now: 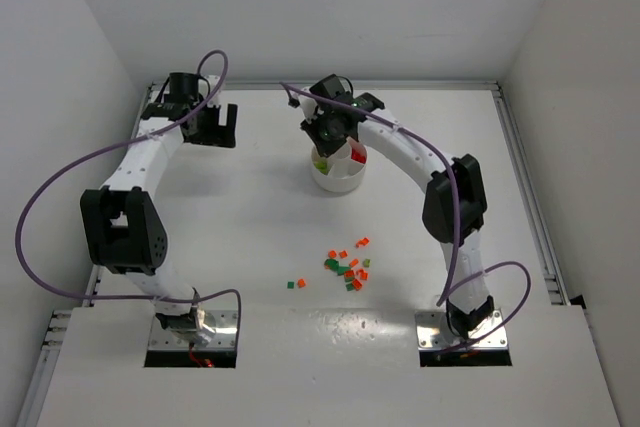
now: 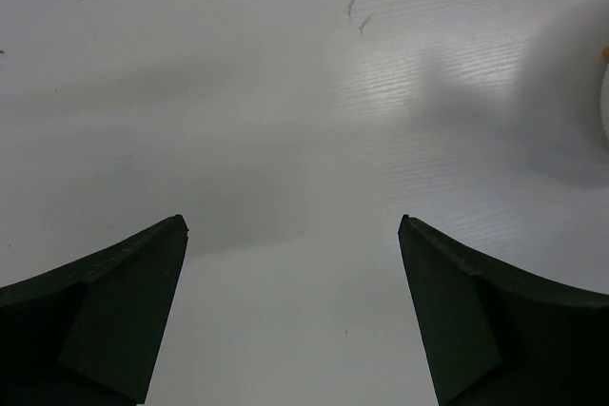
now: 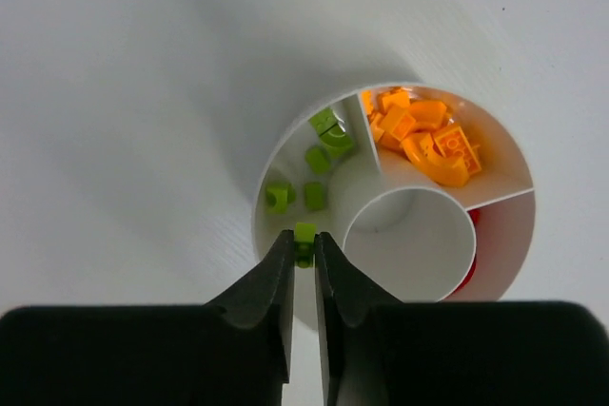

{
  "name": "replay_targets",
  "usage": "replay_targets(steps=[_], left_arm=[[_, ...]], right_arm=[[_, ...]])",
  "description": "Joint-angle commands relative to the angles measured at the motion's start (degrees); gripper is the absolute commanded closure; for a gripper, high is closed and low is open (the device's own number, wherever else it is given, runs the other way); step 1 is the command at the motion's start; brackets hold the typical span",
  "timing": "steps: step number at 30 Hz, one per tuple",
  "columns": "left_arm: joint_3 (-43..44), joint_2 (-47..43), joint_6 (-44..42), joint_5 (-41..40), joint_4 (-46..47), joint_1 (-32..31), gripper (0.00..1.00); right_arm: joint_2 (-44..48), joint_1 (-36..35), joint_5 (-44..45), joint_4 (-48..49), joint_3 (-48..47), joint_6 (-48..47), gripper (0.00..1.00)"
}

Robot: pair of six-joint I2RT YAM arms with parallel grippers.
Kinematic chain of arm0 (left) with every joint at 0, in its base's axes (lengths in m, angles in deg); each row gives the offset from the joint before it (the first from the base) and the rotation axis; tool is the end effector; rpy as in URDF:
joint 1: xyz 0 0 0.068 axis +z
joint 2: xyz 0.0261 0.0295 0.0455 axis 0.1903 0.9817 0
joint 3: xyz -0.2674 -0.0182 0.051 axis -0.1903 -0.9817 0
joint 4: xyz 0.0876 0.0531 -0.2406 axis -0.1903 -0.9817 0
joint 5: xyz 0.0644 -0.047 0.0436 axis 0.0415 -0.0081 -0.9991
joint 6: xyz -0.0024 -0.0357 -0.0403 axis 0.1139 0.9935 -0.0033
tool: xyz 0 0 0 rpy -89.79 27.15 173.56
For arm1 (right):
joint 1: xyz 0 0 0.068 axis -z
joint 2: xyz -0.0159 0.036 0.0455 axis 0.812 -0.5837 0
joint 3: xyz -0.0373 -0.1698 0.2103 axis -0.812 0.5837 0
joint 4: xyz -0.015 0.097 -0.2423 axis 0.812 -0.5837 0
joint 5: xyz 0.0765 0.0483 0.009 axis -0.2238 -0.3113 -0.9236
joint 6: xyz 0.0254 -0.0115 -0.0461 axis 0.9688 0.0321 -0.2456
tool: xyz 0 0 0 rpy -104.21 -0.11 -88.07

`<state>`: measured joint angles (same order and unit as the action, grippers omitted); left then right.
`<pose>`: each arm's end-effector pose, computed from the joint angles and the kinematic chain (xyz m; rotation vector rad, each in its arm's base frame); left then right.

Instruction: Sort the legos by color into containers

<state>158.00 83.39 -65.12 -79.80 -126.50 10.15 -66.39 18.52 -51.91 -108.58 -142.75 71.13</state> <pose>0.3640 -0.0087 0.3029 0.0594 2.4317 -0.1300 0.3758 0.2720 0.2654 -0.8219 2.4129 0.2767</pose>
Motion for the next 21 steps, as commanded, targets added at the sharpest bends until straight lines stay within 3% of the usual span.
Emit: replay_targets(steps=[1, 4, 7, 12, 15, 17, 21], left_arm=[[2.1, 0.7, 1.1, -0.5, 1.0, -0.6, 0.0], [2.1, 0.8, 1.6, 0.0, 1.0, -0.6, 0.0], [2.6, 0.8, 1.6, 0.0, 1.0, -0.6, 0.0], [3.2, 1.8, 1.6, 0.7, 1.0, -0.6, 0.0], [3.8, 1.8, 1.6, 1.8, 1.0, -1.1, 0.0], [3.8, 1.3, -0.1, 2.3, 1.0, -1.1, 0.0], [2.5, -0.4, -2.5, 2.9, 1.0, -1.1, 0.0]], right_arm=[[-2.5, -0.3, 2.0, -1.3, -5.8, -1.1, 0.82], [-2.5, -0.3, 2.0, -1.3, -6.5, -1.1, 0.67], [-2.5, -0.3, 2.0, -1.3, -6.5, -1.1, 0.59], [-1.9, -0.3, 1.5, -1.3, -5.9, -1.1, 0.59], [2.5, -0.3, -2.0, -1.9, -2.3, -2.4, 0.69], [7.3, 0.6, -5.8, -1.4, 6.4, -4.0, 0.69], [20.4, 0.6, -10.4, -3.4, 24.0, -15.9, 0.73]])
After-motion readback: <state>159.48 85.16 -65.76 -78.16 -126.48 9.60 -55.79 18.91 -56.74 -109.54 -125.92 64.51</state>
